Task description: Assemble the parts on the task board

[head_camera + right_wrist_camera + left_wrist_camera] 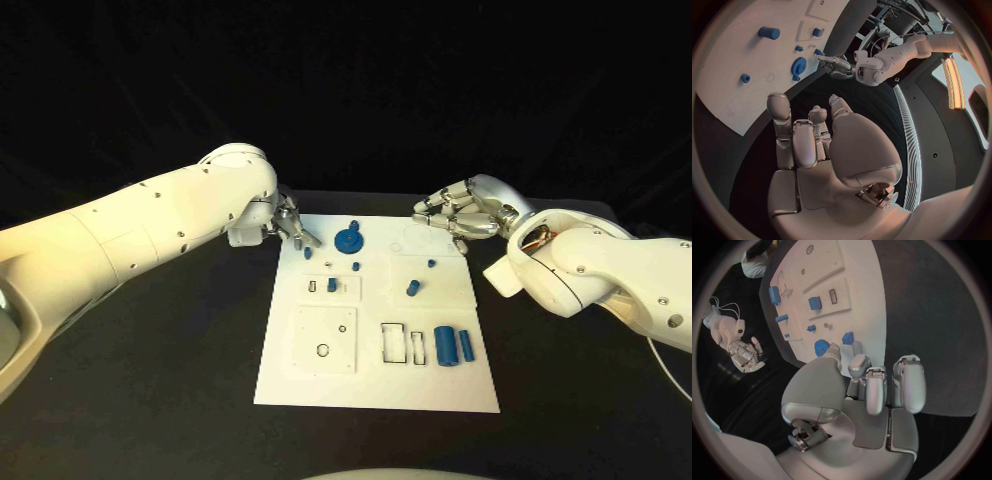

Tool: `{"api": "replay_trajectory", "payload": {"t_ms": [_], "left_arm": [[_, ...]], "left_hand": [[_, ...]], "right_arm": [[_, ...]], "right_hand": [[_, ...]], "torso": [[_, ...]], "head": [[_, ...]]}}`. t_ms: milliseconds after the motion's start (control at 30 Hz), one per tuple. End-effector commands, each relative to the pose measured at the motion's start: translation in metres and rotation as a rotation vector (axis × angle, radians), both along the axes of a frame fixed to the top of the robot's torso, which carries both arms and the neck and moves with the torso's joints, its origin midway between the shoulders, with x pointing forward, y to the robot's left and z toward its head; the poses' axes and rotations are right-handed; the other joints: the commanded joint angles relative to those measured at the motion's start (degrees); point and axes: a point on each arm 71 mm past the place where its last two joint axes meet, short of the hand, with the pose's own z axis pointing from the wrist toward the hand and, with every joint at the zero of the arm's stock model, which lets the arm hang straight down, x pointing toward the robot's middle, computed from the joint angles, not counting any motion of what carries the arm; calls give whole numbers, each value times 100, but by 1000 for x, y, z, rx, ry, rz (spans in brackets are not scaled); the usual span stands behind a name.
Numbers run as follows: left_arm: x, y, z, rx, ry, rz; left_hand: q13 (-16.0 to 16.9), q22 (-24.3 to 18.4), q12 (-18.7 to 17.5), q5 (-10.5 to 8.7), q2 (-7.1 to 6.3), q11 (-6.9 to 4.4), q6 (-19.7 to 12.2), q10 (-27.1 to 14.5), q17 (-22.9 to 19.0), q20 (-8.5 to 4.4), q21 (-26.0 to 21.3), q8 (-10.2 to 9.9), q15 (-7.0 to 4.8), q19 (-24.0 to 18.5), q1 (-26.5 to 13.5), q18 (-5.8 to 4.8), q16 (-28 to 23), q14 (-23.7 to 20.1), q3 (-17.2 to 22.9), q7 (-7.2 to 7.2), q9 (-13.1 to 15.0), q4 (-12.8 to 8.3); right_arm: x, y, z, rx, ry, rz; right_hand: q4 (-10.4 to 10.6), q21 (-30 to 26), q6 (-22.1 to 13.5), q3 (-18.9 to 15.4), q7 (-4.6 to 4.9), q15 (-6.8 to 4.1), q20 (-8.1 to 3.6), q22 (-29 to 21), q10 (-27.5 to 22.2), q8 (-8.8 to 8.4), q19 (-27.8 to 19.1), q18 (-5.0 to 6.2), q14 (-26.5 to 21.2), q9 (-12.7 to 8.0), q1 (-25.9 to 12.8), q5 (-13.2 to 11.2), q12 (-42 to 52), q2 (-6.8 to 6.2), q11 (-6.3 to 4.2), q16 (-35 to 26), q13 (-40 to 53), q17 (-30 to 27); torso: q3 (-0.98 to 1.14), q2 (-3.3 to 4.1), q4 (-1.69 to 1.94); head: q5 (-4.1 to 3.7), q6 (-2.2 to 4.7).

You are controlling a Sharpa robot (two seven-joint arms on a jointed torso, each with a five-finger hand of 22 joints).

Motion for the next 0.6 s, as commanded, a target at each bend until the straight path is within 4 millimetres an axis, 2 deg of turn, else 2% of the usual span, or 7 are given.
{"api": "replay_trajectory", "payload": {"t_ms": [33,133,500,600], "left_arm": [[-3,-5,-2,1,33,-34],[-3,-5,-3,3,36,-37],[-2,-4,-3,-3,26,-26],[-1,-5,-4,-8,22,-21]], "left_hand": [[6,556,21,23,-1,1,49,30,1509,11,21,19,6,45,61,35,14,613,-27,11,-9,-6],[13,563,28,25,11,-2,56,36,1509,10,26,22,5,49,77,34,14,613,-29,8,-9,-5],[1,558,22,41,46,-8,64,32,1509,2,17,27,-2,45,211,36,14,613,-44,2,-9,-24],[-2,558,21,47,100,-10,66,31,1509,0,14,27,-4,44,279,36,14,613,-34,1,-11,-25]], "right_arm": [[0,1,0,-9,-2,9],[0,2,0,-9,-2,9],[-1,2,0,-9,-2,9],[-1,2,0,-8,-4,10]], "right_hand": [[44,-32,-31,4,6,-5,12,3,-17,-8,-19,34,177,-9,25,23,7,21,15,-4,13,10],[44,-34,-30,4,6,-5,12,1,-17,-7,-20,35,178,-9,27,27,7,22,14,-4,13,10],[44,-34,-30,4,6,-5,12,1,-17,-7,-20,35,178,-9,27,27,7,22,14,-4,13,10],[43,-36,-30,5,5,-5,12,-1,-13,-6,-19,35,178,-9,33,37,12,21,14,-6,16,9]], "torso": [[-3,1,0],[-4,0,-3],[-3,-1,4],[-2,-1,-2]], "head": [[4,-1],[9,18],[-3,13],[4,19]]}}
